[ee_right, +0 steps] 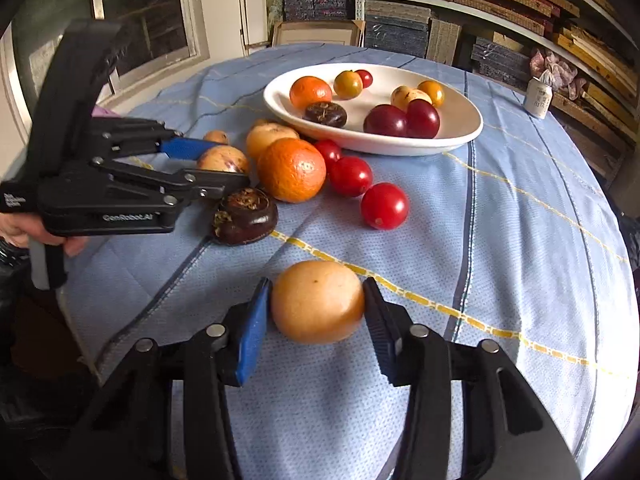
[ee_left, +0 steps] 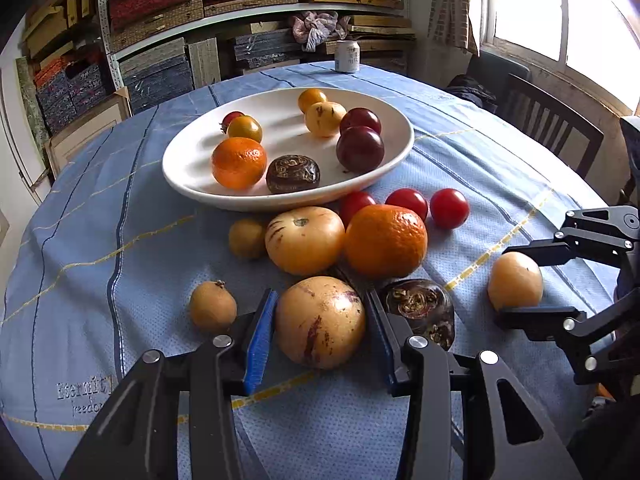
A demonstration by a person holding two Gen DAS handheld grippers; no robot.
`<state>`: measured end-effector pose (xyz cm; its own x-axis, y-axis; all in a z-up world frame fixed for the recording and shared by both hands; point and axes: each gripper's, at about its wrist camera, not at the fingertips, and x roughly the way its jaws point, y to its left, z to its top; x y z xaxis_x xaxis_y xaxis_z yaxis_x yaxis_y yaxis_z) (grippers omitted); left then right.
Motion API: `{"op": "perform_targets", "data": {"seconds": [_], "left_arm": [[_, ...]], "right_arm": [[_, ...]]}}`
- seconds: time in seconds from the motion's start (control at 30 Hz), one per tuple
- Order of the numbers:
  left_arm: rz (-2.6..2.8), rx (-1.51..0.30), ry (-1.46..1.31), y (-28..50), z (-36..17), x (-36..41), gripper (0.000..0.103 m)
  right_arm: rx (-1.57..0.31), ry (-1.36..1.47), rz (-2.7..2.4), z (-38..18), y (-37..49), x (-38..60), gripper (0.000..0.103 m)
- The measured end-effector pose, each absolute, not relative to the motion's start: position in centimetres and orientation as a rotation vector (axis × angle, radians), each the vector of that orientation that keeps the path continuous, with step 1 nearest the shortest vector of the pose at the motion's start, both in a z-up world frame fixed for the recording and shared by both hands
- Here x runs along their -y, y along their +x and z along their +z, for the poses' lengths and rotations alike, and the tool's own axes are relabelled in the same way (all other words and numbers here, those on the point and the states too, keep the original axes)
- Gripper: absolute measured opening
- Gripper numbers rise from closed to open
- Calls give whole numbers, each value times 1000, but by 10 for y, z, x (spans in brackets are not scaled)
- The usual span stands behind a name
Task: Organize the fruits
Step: 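Grasp the pale yellow round fruit with the right gripper while the left gripper grasps the speckled pale fruit, then carry both pale fruits onto the white plate and open both grippers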
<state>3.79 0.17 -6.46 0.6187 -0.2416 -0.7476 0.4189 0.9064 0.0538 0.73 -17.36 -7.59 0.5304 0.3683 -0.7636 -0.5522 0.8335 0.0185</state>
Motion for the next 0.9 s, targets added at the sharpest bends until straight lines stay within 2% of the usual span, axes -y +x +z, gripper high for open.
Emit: {"op": "perform_targets", "data": {"seconds": [0.33,0.7,0.9], "left_arm": [[-330,-799,189,33,-58,-14,44],[-388,-725,197,13,-26,0,44],[-348,-717,182,30,-15,8,44]], "right_arm": [[-818,-177,535,-67,12,182,44],[-730,-202,495,-34,19,188,44],[-685,-219,452,-16,35,184,44]]}}
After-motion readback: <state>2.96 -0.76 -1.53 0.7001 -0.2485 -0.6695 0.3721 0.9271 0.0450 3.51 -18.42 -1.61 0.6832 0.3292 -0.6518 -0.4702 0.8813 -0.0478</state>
